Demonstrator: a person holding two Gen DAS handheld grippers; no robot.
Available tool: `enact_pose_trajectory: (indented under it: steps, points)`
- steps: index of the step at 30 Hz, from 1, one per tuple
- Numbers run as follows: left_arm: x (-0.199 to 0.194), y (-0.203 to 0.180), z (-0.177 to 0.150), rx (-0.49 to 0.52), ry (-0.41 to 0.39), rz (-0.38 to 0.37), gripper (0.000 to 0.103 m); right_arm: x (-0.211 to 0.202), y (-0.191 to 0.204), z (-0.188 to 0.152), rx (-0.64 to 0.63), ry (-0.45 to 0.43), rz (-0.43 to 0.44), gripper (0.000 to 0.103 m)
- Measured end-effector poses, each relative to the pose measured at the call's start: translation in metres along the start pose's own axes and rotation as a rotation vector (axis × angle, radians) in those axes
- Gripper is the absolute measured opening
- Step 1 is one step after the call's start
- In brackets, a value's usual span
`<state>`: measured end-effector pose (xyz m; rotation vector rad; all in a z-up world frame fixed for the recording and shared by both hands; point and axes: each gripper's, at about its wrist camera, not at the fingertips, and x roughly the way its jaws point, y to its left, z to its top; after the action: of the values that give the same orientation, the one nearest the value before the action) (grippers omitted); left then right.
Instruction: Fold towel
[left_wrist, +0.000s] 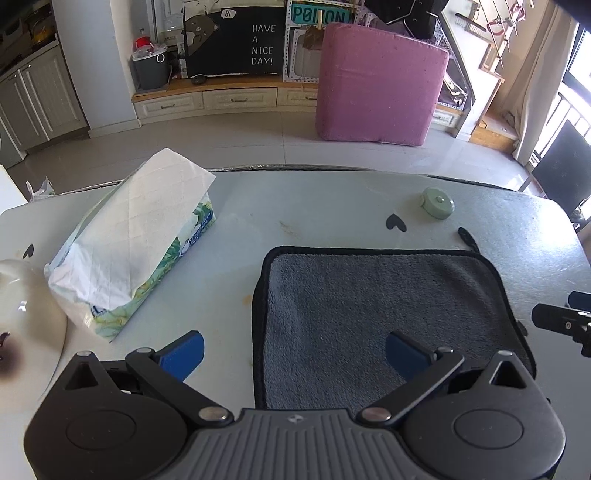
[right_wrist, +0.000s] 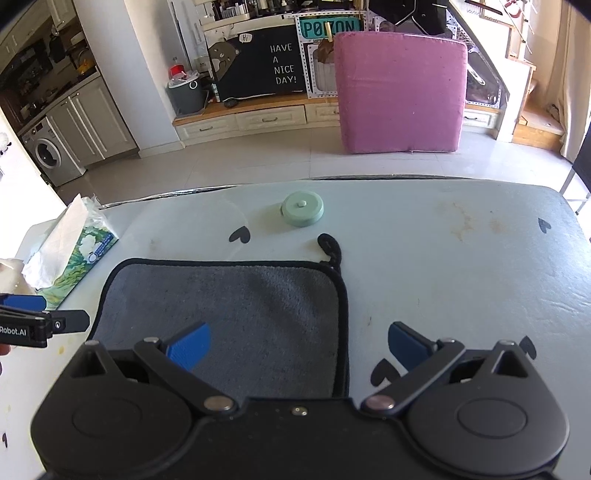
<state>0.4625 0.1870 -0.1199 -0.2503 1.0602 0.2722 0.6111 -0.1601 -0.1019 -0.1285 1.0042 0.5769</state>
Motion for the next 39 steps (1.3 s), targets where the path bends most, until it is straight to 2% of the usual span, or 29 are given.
enact_pose_trajectory:
  steps: [22, 39]
  points:
    - [-0.075, -0.013, -0.029, 0.029, -0.064, -0.012, 0.103, -0.073, 0.018, -0.021, -0.004, -0.057, -0.002, 0.102]
    - [-0.131, -0.022, -0.064, 0.053, -0.133, -0.044, 0.103, -0.132, 0.023, -0.050, 0.015, -0.119, 0.043, 0.102]
